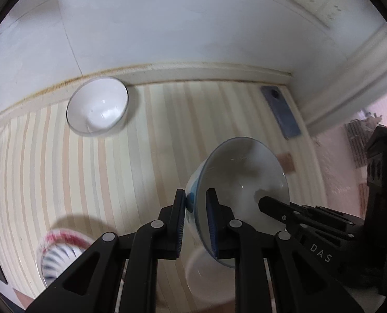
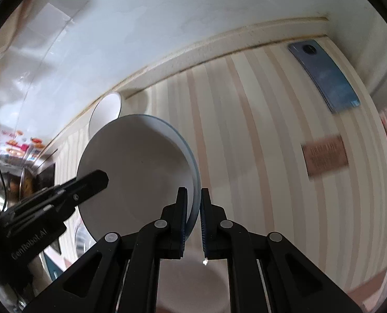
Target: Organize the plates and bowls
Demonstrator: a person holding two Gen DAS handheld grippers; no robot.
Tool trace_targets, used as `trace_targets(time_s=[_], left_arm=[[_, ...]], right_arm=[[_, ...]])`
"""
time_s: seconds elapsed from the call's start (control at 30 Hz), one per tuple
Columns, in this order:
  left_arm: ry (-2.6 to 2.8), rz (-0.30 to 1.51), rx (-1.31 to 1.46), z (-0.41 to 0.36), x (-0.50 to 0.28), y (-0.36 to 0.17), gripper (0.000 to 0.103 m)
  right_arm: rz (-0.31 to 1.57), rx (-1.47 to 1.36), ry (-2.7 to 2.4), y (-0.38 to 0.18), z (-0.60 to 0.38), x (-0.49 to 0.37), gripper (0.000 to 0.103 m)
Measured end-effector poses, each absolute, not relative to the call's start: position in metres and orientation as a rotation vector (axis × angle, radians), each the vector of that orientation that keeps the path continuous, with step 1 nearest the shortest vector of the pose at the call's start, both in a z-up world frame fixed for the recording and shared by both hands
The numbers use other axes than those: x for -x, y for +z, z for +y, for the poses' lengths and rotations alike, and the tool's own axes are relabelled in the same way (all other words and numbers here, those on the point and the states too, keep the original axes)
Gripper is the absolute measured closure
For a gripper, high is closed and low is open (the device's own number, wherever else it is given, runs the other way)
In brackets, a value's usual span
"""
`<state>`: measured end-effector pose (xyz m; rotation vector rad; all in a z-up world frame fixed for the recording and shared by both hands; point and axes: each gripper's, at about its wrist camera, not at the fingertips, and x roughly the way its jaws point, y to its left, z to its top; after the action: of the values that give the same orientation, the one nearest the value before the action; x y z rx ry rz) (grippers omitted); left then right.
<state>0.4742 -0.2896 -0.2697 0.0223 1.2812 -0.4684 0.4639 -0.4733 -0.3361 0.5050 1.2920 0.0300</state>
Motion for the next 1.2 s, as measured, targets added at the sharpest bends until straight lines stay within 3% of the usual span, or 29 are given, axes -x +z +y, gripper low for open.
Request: trace_targets(time_s=[0.43, 1.2], left_arm=[[-0.513, 1.41, -0.089, -0.292, -0.41, -0.314, 0.089], [-0.47, 1.457, -0.204, -0.306, -0.398, -0.348, 0.089]], right_arm=[[1.377, -0.514, -0.007, -0.349, -0.467, -0.365, 0.091], [1.436, -0.514, -0.018, -0.376, -0.466, -0.36, 0.089]])
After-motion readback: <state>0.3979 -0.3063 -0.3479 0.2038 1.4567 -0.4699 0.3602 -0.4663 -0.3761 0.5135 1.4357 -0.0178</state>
